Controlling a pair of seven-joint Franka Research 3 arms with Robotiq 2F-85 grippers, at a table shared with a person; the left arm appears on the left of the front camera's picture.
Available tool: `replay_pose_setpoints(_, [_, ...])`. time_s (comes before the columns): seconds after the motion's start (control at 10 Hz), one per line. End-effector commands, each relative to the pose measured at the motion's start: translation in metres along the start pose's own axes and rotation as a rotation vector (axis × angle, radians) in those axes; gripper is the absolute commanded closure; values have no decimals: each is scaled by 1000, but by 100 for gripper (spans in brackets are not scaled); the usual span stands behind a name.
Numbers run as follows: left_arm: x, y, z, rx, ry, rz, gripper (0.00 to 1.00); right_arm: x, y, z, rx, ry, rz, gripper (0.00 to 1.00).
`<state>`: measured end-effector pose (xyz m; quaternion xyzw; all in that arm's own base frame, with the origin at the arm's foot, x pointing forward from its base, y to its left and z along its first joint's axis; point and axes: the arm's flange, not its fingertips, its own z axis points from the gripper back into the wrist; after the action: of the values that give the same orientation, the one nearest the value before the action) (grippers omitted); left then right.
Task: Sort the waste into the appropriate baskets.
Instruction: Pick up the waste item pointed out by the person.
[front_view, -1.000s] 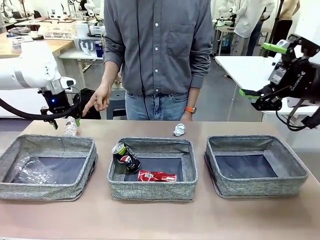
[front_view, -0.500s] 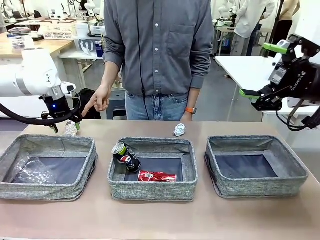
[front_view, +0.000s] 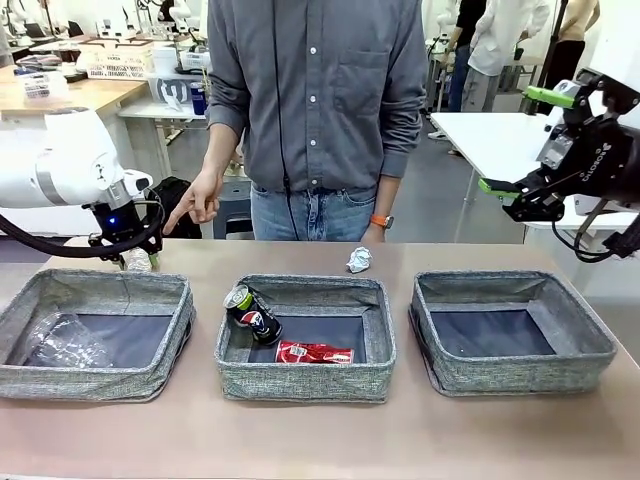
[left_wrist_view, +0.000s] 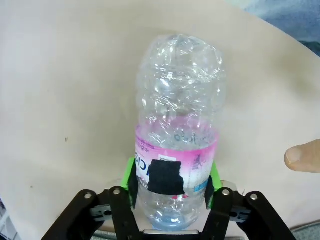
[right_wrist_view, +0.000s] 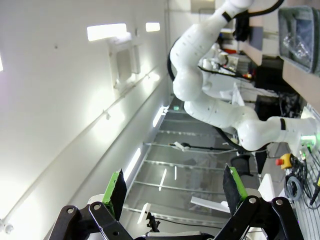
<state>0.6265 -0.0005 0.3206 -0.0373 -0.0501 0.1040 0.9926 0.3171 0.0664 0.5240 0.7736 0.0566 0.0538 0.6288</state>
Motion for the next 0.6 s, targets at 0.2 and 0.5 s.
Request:
replay_pose_setpoints(0.2, [-4,2,3,35,1,3,79,-1,4,-2,24,-1,11,0])
replay_pose_setpoints(0.5, [-14,8,25,95,-11,50,90,-1,4,-2,24,-1,11,0])
